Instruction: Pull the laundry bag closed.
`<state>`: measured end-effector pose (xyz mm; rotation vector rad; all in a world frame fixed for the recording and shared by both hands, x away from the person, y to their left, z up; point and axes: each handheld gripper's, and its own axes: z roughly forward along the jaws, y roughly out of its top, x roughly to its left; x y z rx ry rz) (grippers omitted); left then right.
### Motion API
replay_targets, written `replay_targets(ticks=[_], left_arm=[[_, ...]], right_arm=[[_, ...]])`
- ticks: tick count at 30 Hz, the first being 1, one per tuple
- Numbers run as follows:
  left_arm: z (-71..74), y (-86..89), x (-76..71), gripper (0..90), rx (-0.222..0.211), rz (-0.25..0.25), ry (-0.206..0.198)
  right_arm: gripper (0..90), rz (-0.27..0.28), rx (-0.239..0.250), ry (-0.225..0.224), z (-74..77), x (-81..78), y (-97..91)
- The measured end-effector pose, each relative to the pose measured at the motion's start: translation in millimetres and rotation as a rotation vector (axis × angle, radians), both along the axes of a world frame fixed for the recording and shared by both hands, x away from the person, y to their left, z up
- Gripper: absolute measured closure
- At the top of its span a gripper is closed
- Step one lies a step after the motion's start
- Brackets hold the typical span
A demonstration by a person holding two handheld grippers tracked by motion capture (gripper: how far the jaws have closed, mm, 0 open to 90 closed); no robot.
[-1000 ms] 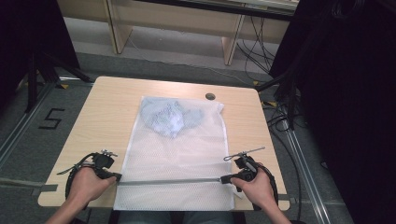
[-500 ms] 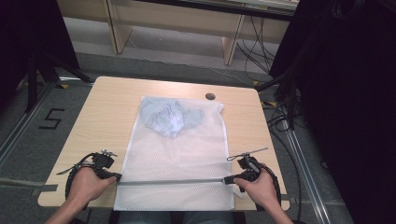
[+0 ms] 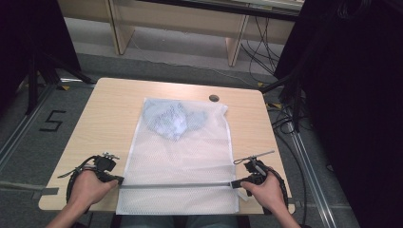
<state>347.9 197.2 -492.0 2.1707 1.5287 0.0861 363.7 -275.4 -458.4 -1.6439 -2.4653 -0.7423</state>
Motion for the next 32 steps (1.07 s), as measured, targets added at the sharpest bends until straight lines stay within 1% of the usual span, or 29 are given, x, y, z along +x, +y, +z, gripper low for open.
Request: replay_targets(ticks=[1, 2, 3, 4, 5, 6, 8, 9, 10, 11, 12, 13, 14, 15, 16, 17, 18, 19, 20, 21, 24, 25, 26, 27, 28, 29, 30, 31, 32], left_arm=[[0.0, -0.1, 0.0, 89.9, 0.0, 0.0, 0.0], [0.0, 0.0, 0.0, 89.9, 0.0, 0.0, 0.0], [0.0, 0.0, 0.0, 89.9, -0.001, 0.0, 0.0], [0.0, 0.0, 0.0, 89.9, 0.0, 0.0, 0.0], [0.0, 0.0, 0.0, 89.9, 0.0, 0.0, 0.0], [-0.2, -0.1, -0.1, 89.9, -0.001, 0.0, -0.002], [-0.1, 0.1, -0.1, 89.9, -0.001, 0.0, -0.002], [-0.3, 0.8, 0.3, 89.9, 0.0, -0.01, -0.005], [-0.3, 0.9, 0.1, 89.9, -0.001, -0.008, -0.006], [-0.5, 1.0, -0.1, 89.9, -0.002, -0.006, -0.01], [-0.4, 1.1, -0.2, 89.8, -0.001, -0.006, -0.009], [-0.5, 1.0, -0.3, 89.8, -0.004, -0.003, -0.009], [-1.6, 0.5, -0.8, 89.7, -0.01, -0.003, -0.026], [-1.2, 0.0, -0.9, 89.2, -0.003, -0.001, -0.028], [-1.9, -0.9, -0.9, 88.5, -0.013, 0.012, -0.039], [-0.5, -1.4, -0.1, 86.6, -0.002, 0.024, -0.031], [1.5, 1.9, 1.3, 85.1, 0.011, -0.023, -0.046], [3.6, 2.4, 1.8, 84.2, 0.008, -0.02, -0.056], [4.9, 2.4, 1.2, 83.6, 0.0, -0.008, -0.068], [6.8, 3.8, 1.0, 82.9, 0.006, -0.013, -0.082], [9.2, 6.3, -0.2, 79.3, -0.013, 0.012, -0.132], [10.4, 7.4, -0.5, 78.2, -0.014, 0.019, -0.148], [11.6, 9.0, -0.7, 77.4, -0.016, 0.018, -0.162], [12.2, 10.1, -0.8, 76.4, -0.017, 0.021, -0.178], [11.4, 9.9, -1.1, 75.0, -0.016, 0.038, -0.205], [11.0, 10.6, -0.9, 73.4, -0.023, 0.04, -0.214], [10.6, 9.8, -0.6, 72.1, -0.042, 0.055, -0.217], [10.4, 10.0, -0.3, 70.3, -0.041, 0.053, -0.222], [10.7, 10.6, 0.0, 69.1, -0.038, 0.05, -0.223]], right_arm=[[86.9, -0.013, 0.005, 0.015, -0.2, -0.3, -0.1], [86.9, -0.019, 0.0, 0.013, -1.0, 0.2, -0.4], [86.9, -0.01, 0.003, 0.01, -1.6, 0.8, -1.9], [86.8, 0.014, -0.003, -0.008, -3.8, 2.7, -3.8], [86.9, 0.001, -0.005, 0.004, -3.9, 2.3, -3.6], [86.8, 0.0, 0.004, 0.011, -3.7, 1.9, -2.8], [86.8, -0.003, 0.004, 0.01, -4.9, 1.7, -1.2], [86.7, 0.007, -0.01, 0.021, -5.9, 2.1, -0.9], [86.6, 0.029, -0.001, 0.023, -6.9, 2.1, -1.2], [86.3, 0.004, -0.014, 0.005, -6.8, 0.7, -0.4], [85.9, 0.0, -0.001, 0.012, -6.8, 0.5, -0.5], [85.2, -0.006, 0.002, 0.003, -5.8, 0.0, -1.2], [83.7, -0.013, 0.019, -0.004, -4.4, -0.2, -1.9], [82.2, -0.027, 0.024, -0.014, -3.0, -0.5, -3.2], [80.8, -0.049, 0.035, -0.032, -1.8, -0.9, -3.9], [79.0, -0.11, 0.069, 0.027, 2.5, -4.1, -0.7], [76.7, -0.067, 0.045, -0.039, 0.5, -0.8, -6.3], [74.6, -0.072, 0.058, -0.045, 0.5, -0.3, -7.6], [73.6, -0.091, 0.058, -0.057, 0.3, -0.4, -8.0], [72.9, -0.087, 0.052, -0.063, -0.5, 0.3, -9.9], [70.5, -0.099, 0.024, -0.095, -2.9, 1.7, -13.3], [69.6, -0.101, 0.021, -0.097, -4.0, 2.6, -14.7], [68.1, -0.1, 0.011, -0.11, -5.2, 3.3, -16.3], [66.9, -0.093, -0.01, -0.138, -7.0, 3.7, -18.1], [65.5, -0.108, -0.014, -0.131, -5.9, 3.4, -17.4], [64.0, -0.101, -0.012, -0.143, -6.2, 3.4, -18.4], [62.2, -0.151, 0.006, -0.094, -4.0, 0.5, -14.3], [60.2, -0.122, -0.022, -0.128, -5.3, 2.4, -17.0], [59.5, -0.104, -0.025, -0.143, -6.9, 3.7, -18.3]])
